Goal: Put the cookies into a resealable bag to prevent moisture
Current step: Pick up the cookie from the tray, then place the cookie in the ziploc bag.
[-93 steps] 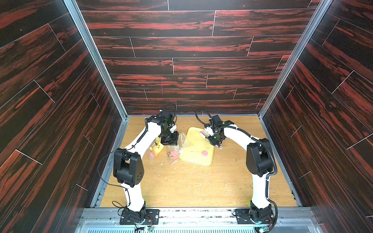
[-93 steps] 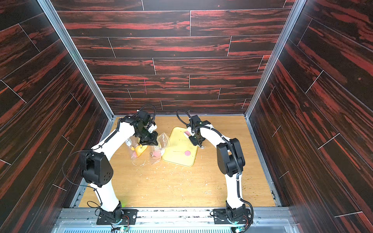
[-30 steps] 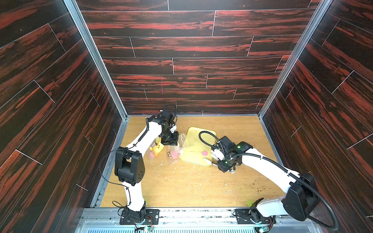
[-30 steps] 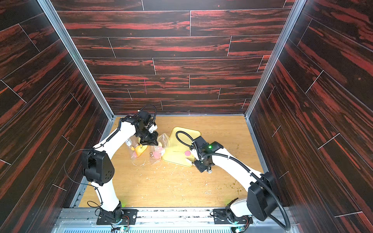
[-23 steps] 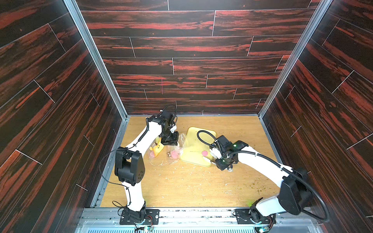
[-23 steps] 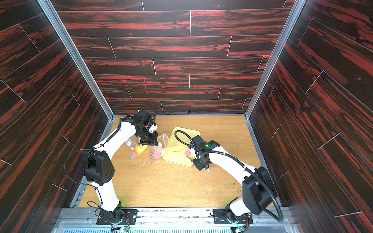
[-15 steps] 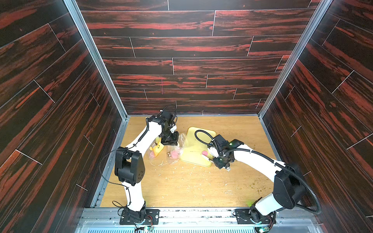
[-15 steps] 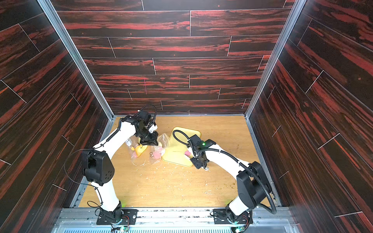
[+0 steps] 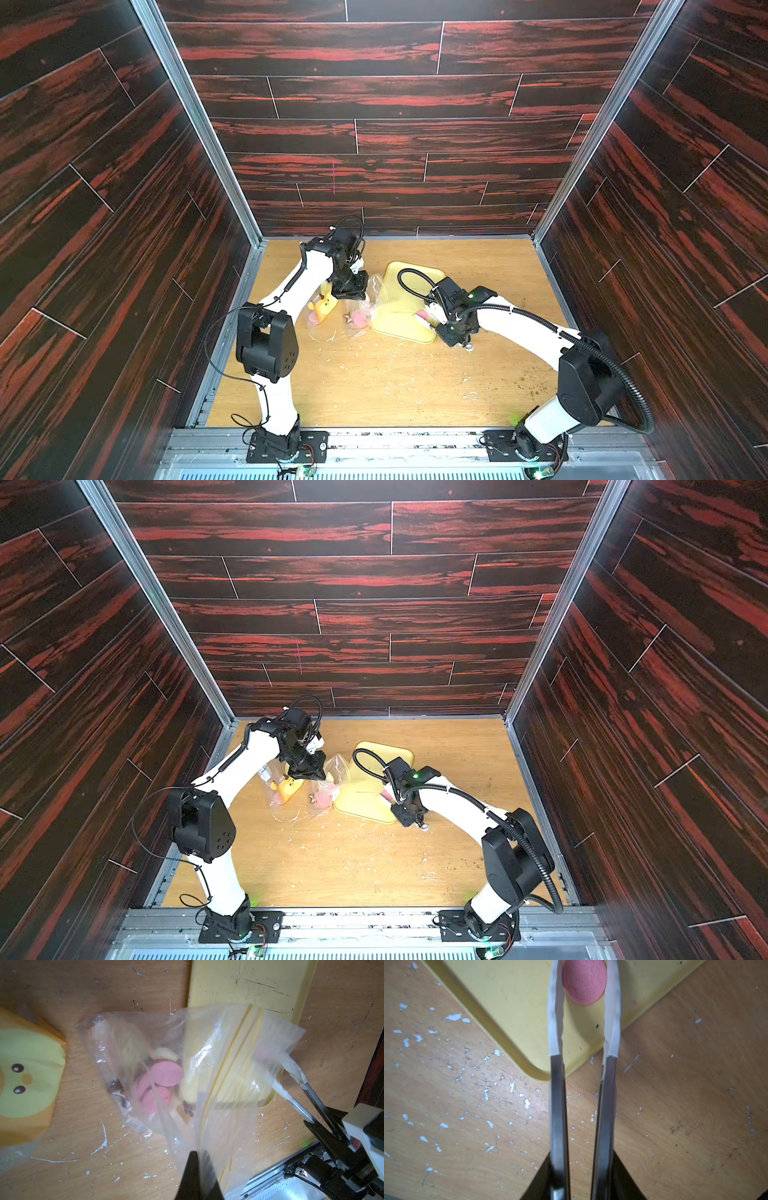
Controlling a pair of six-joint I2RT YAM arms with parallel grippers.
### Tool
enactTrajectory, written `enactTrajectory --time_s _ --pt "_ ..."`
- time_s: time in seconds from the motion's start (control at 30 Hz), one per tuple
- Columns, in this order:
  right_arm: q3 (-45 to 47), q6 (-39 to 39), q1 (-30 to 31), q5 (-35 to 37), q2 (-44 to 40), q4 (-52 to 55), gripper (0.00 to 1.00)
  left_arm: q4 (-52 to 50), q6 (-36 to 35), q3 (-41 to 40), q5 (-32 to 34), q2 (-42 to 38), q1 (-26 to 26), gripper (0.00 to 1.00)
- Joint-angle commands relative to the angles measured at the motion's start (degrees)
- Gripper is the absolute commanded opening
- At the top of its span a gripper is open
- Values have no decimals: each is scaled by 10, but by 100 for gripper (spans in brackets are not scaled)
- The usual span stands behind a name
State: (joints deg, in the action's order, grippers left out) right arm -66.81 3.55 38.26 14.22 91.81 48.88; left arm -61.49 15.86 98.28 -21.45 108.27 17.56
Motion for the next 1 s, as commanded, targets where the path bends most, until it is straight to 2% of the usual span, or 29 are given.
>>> enactTrajectory --time_s 0.0,0.13,0.33,0.6,0.8,0.97 --pt "-23 -5 3 12 -30 11 38 -11 -10 1 -2 -23 -4 0" --pt "-29 -3 2 -17 -84 -1 38 -11 -10 1 1 -24 -4 0" --pt "-70 7 2 -108 -147 -33 38 -11 -11 0 -2 -26 -4 0" --pt "-98 18 4 -226 -94 -88 38 -12 -11 -5 0 -34 -4 0" --pt "-121 18 14 -267 -43 -115 39 -12 -11 -6 0 -37 -4 0" --pt "-126 23 14 -275 -32 -123 47 -12 -11 -5 4 -40 -5 0"
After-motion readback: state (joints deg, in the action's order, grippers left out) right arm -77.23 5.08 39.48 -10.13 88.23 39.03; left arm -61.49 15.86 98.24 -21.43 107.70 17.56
